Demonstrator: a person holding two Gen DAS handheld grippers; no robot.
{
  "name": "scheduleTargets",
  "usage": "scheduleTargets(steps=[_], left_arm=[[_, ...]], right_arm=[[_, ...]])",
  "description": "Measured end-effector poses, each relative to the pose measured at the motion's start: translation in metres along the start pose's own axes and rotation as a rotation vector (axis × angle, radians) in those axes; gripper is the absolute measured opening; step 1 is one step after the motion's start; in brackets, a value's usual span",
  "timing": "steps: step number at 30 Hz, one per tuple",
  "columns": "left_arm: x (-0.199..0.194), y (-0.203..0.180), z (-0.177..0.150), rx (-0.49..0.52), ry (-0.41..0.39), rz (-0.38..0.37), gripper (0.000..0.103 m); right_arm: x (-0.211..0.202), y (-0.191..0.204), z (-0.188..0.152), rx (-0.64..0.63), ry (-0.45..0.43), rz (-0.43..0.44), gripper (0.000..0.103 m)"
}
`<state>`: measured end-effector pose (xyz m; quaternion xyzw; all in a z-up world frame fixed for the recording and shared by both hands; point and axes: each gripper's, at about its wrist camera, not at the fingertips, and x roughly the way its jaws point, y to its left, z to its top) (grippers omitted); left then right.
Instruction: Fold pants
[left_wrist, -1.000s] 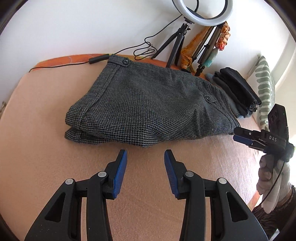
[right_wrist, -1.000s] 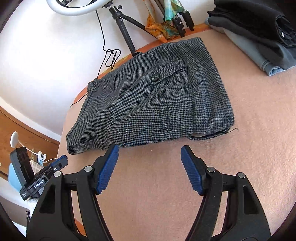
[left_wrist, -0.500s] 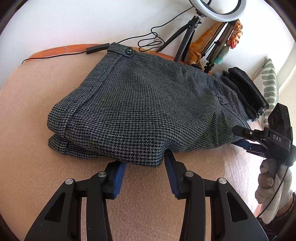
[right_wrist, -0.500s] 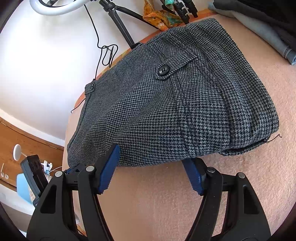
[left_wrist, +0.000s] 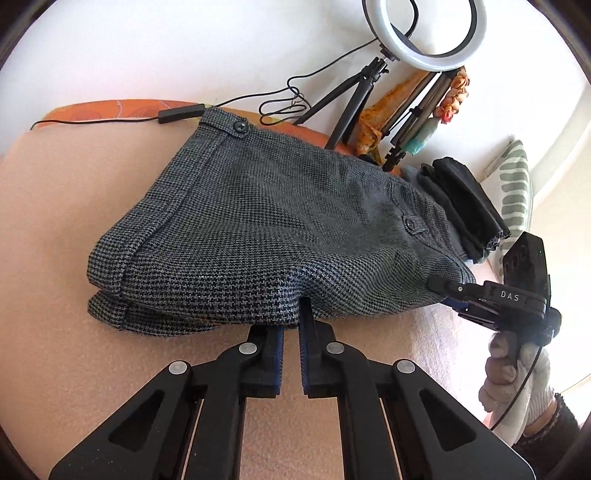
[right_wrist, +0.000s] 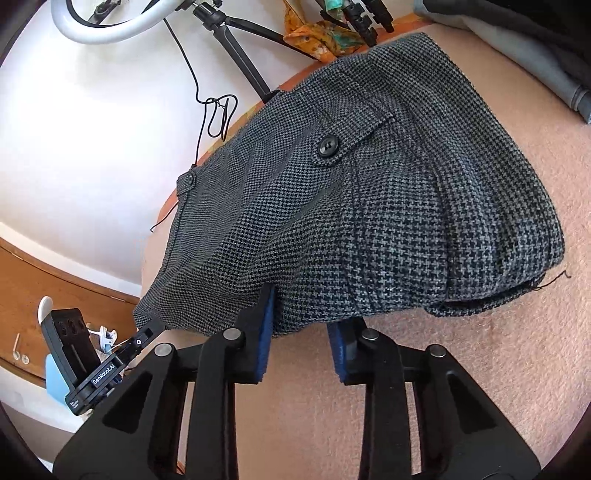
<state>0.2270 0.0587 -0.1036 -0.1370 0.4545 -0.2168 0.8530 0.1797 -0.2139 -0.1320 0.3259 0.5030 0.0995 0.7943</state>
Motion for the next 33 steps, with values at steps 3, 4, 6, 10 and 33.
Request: scheduleTargets(steps=[3, 4, 6, 10, 33], left_arm=[[-0.013, 0.004, 0.005, -0.032, -0.008, -0.038, 0.005], [-0.018, 0.007, 0.007, -0.049, -0.016, -0.055, 0.005], [-0.025, 0.012, 0.009, -0.083, -0.019, -0.087, 0.005], [-0.031, 0.007, 0.008, -0.034, 0.0, 0.015, 0.005], [0.013, -0.045, -0.001, 0.204, 0.058, 0.088, 0.008]], right_arm=[[-0.014, 0.005, 0.006, 0.006, -0.029, 0.043, 0.02], [-0.018, 0.007, 0.008, 0.004, -0.038, 0.053, 0.018], [-0.024, 0.01, 0.011, 0.004, -0.047, 0.068, 0.016], [-0.017, 0.012, 0.007, -0.015, -0.031, 0.012, 0.016], [-0.035, -0.059, 0.0, 0.189, -0.081, -0.048, 0.055]])
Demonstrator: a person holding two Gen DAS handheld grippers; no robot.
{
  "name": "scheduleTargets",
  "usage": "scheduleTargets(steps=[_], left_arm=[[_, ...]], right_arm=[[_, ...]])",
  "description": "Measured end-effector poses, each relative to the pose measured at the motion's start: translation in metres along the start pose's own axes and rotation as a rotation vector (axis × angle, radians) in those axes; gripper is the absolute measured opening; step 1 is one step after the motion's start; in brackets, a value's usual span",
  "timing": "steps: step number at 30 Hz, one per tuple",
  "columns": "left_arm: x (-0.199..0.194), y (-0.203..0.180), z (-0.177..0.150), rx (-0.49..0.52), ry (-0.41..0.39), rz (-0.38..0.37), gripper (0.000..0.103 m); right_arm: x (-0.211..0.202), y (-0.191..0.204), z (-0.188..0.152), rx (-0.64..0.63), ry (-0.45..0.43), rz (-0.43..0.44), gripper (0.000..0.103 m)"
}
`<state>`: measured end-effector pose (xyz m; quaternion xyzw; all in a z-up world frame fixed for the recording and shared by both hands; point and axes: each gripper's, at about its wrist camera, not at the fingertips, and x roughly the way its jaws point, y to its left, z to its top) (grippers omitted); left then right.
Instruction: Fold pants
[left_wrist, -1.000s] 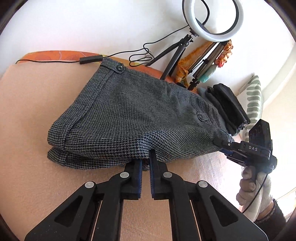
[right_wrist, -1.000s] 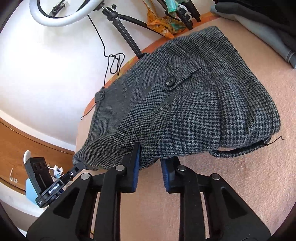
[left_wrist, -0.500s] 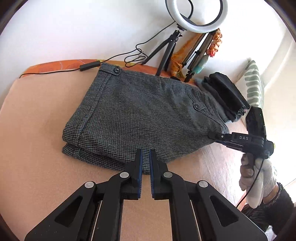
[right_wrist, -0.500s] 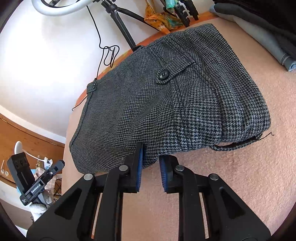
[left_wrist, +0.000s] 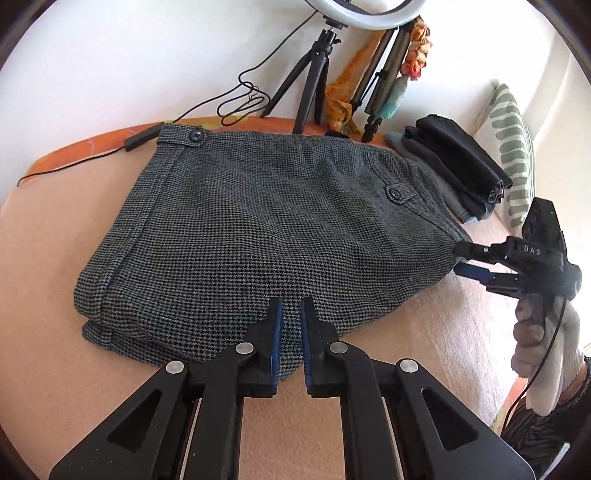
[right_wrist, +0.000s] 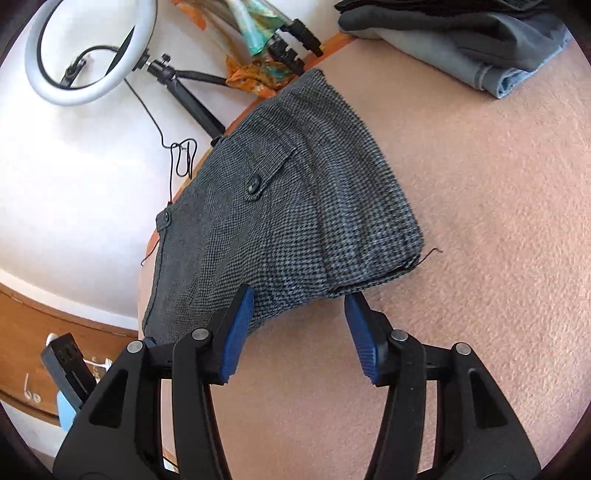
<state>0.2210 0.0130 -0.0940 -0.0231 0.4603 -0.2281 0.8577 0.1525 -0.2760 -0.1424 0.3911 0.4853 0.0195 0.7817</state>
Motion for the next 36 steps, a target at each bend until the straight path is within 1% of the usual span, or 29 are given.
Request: scheduleTargets(steps=[5, 8, 11, 12, 13, 14, 15, 16, 18, 20, 23, 25, 27, 31, 34, 36], left_arm=[[0.015, -0.001, -0.003, 0.019, 0.042, 0.031, 0.008], [0.023, 0.003, -0.007, 0.008, 0.068, 0.032, 0.008], [0.027, 0.003, -0.011, 0.012, 0.078, 0.034, 0.008], [0.027, 0.003, -0.011, 0.015, 0.076, 0.034, 0.008], [0.027, 0.003, -0.012, 0.016, 0.077, 0.034, 0.008], [0.026, 0.003, -0.012, 0.015, 0.076, 0.033, 0.008], [0.026, 0.004, -0.012, 0.015, 0.076, 0.032, 0.008], [0.026, 0.004, -0.012, 0.017, 0.076, 0.033, 0.008], [0.023, 0.003, -0.011, 0.022, 0.082, 0.038, 0.008], [0.018, 0.0, -0.006, 0.027, 0.078, 0.043, 0.008], [0.003, -0.009, 0.002, 0.037, 0.026, 0.034, 0.008], [-0.007, -0.018, 0.009, 0.053, -0.016, 0.025, 0.008], [-0.011, -0.028, 0.015, 0.071, -0.044, 0.015, 0.008], [-0.003, -0.047, 0.026, 0.102, -0.054, 0.0, 0.008], [0.01, -0.059, 0.034, 0.112, -0.045, -0.012, 0.008], [0.017, -0.066, 0.037, 0.118, -0.039, -0.017, 0.008]], right_arm=[[0.006, -0.015, 0.008, 0.109, -0.003, 0.065, 0.055], [0.007, -0.022, 0.008, 0.152, -0.01, 0.078, 0.055], [0.006, -0.022, 0.009, 0.166, -0.027, 0.082, 0.055], [0.006, -0.022, 0.01, 0.166, -0.031, 0.082, 0.052], [0.005, -0.02, 0.01, 0.155, -0.035, 0.07, 0.044], [0.004, -0.017, 0.01, 0.13, -0.042, 0.04, 0.038], [0.004, -0.012, 0.01, 0.096, -0.045, 0.004, 0.03], [0.003, -0.008, 0.01, 0.063, -0.043, -0.022, 0.029], [0.002, -0.003, 0.008, 0.013, -0.041, -0.051, 0.029], [0.001, -0.002, 0.007, -0.018, -0.03, -0.059, 0.029], [-0.003, -0.008, 0.008, -0.025, -0.013, -0.042, 0.031], [-0.009, -0.012, 0.009, -0.021, -0.013, -0.029, 0.037], [-0.015, -0.017, 0.011, -0.015, -0.022, -0.024, 0.045], [-0.029, -0.024, 0.022, -0.03, -0.058, -0.042, 0.052], [-0.033, -0.028, 0.037, -0.047, -0.073, -0.04, 0.053], [-0.028, -0.031, 0.045, -0.054, -0.05, -0.026, 0.053]])
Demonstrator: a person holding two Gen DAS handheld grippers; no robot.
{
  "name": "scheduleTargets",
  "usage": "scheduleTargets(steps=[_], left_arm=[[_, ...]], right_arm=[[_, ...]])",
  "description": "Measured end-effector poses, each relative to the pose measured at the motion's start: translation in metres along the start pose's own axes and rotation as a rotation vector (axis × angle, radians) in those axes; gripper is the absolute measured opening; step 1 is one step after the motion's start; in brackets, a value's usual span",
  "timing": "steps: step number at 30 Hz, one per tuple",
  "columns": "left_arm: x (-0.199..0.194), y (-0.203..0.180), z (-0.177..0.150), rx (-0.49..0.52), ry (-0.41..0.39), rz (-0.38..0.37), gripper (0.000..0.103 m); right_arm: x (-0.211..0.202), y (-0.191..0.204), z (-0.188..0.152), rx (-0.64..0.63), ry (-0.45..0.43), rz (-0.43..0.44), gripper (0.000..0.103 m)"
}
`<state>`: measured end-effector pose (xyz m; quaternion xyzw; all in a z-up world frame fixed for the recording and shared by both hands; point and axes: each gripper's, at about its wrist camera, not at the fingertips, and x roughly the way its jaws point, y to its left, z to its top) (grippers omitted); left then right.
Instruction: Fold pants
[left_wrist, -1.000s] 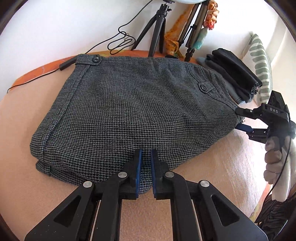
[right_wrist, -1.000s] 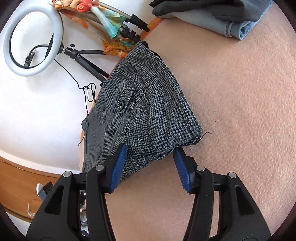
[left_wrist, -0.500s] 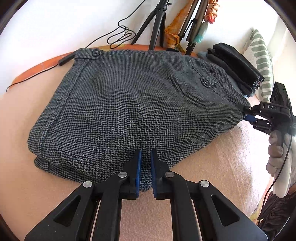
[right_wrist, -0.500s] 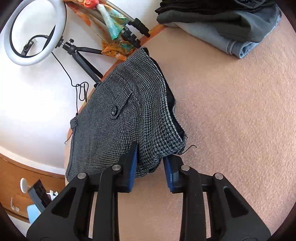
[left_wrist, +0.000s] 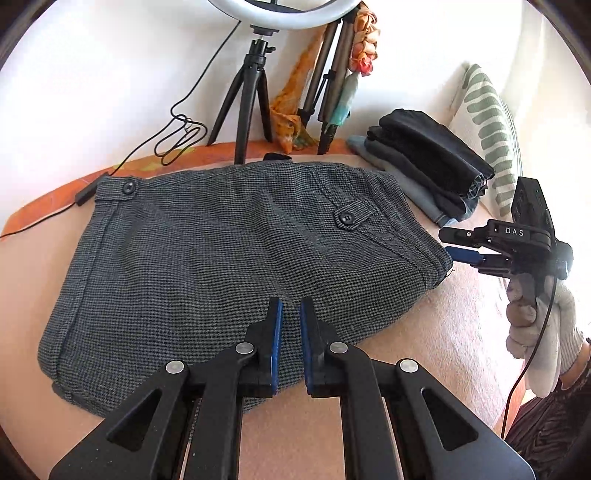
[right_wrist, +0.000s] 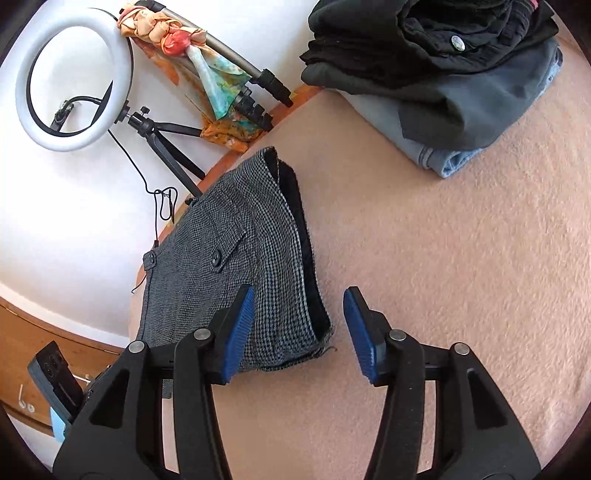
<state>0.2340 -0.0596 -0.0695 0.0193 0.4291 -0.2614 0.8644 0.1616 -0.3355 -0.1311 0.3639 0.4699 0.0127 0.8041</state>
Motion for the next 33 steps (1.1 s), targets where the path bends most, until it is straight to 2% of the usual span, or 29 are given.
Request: scheduleTargets(steps=[5, 10, 15, 19, 20, 22, 23, 27, 33], left_arm=[[0.018, -0.011, 0.007, -0.002, 0.012, -0.016, 0.008], [0.03, -0.014, 0.015, -0.001, 0.02, -0.021, 0.008], [0.046, -0.01, 0.015, -0.014, 0.051, -0.022, 0.008], [0.05, -0.009, 0.018, -0.028, 0.046, -0.024, 0.008], [0.05, -0.009, 0.019, -0.026, 0.04, -0.022, 0.008], [0.051, -0.011, 0.021, -0.022, 0.026, -0.016, 0.008], [0.053, -0.013, 0.021, -0.015, 0.025, -0.01, 0.008], [0.066, -0.019, 0.018, 0.029, 0.047, 0.029, 0.008], [0.076, -0.024, 0.011, 0.087, 0.055, 0.068, 0.008]], right_arm=[[0.026, -0.003, 0.013, -0.012, 0.077, 0.013, 0.053], [0.038, -0.003, 0.025, 0.022, 0.119, 0.1, 0.053], [0.05, 0.006, 0.025, -0.003, 0.142, 0.159, 0.053], [0.06, 0.015, 0.026, -0.026, 0.143, 0.182, 0.053], [0.063, 0.017, 0.025, -0.03, 0.152, 0.183, 0.05], [0.07, 0.022, 0.022, -0.054, 0.162, 0.148, 0.027], [0.07, 0.023, 0.021, -0.066, 0.155, 0.135, 0.024], [0.066, 0.022, 0.024, -0.051, 0.161, 0.142, 0.016], [0.057, 0.037, 0.027, -0.053, 0.145, 0.128, 0.013]])
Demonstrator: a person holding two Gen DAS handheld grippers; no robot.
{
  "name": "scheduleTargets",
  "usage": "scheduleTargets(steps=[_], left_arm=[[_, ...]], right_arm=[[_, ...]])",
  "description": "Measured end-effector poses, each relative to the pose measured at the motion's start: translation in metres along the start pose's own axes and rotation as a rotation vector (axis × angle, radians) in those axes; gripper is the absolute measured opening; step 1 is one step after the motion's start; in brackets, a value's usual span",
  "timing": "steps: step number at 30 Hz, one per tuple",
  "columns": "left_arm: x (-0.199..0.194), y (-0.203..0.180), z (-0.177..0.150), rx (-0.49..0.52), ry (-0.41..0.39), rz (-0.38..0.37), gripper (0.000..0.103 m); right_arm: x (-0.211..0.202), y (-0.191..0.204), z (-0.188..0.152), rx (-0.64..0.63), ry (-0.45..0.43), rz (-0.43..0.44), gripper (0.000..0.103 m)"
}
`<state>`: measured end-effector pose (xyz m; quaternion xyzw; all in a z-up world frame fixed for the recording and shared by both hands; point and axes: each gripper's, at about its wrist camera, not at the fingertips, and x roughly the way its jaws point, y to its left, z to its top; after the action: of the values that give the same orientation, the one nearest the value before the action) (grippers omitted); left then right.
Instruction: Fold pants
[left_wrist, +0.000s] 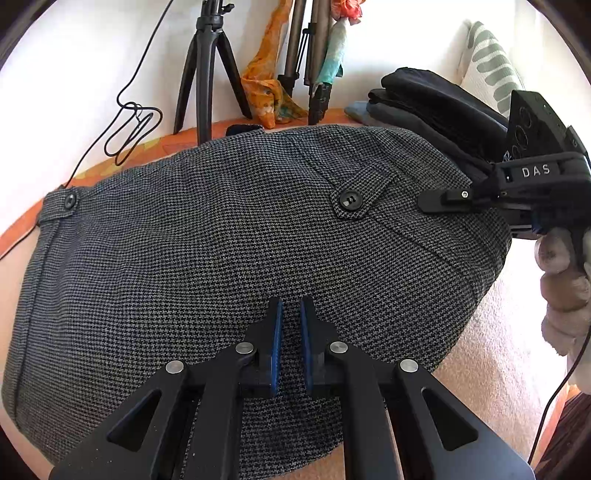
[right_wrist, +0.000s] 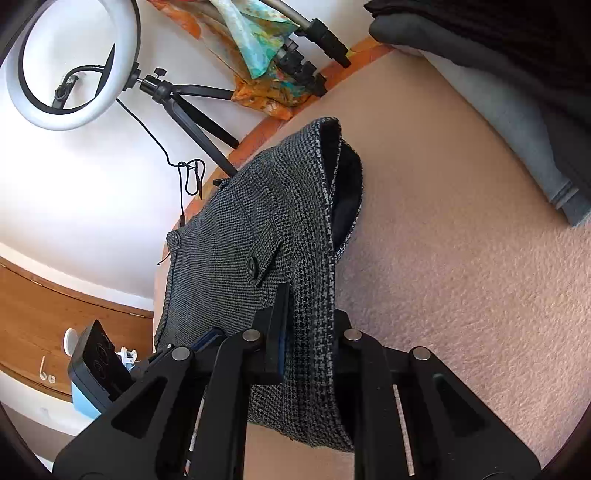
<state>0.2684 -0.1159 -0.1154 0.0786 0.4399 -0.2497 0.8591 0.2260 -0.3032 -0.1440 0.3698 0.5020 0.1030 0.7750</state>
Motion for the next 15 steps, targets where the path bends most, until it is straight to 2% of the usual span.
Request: scheduleTargets(steps=[7, 12, 15], left_arm=[[-0.004, 0.004, -0.002, -0.013, 0.0, -0.008, 0.008], [-0.009, 0.014, -0.004, -0.073, 0.014, -0.042, 0.008], [-0.009, 0.017, -0.009, -0.059, 0.021, -0.041, 0.008]], right_arm=[[-0.003, 0.011, 0.001, -0.008, -0.008, -0.029, 0.013], [-0.003, 0.017, 0.0, -0.026, -0.011, -0.082, 0.012], [-0.003, 0.014, -0.003, -0.03, -0.007, -0.09, 0.013]])
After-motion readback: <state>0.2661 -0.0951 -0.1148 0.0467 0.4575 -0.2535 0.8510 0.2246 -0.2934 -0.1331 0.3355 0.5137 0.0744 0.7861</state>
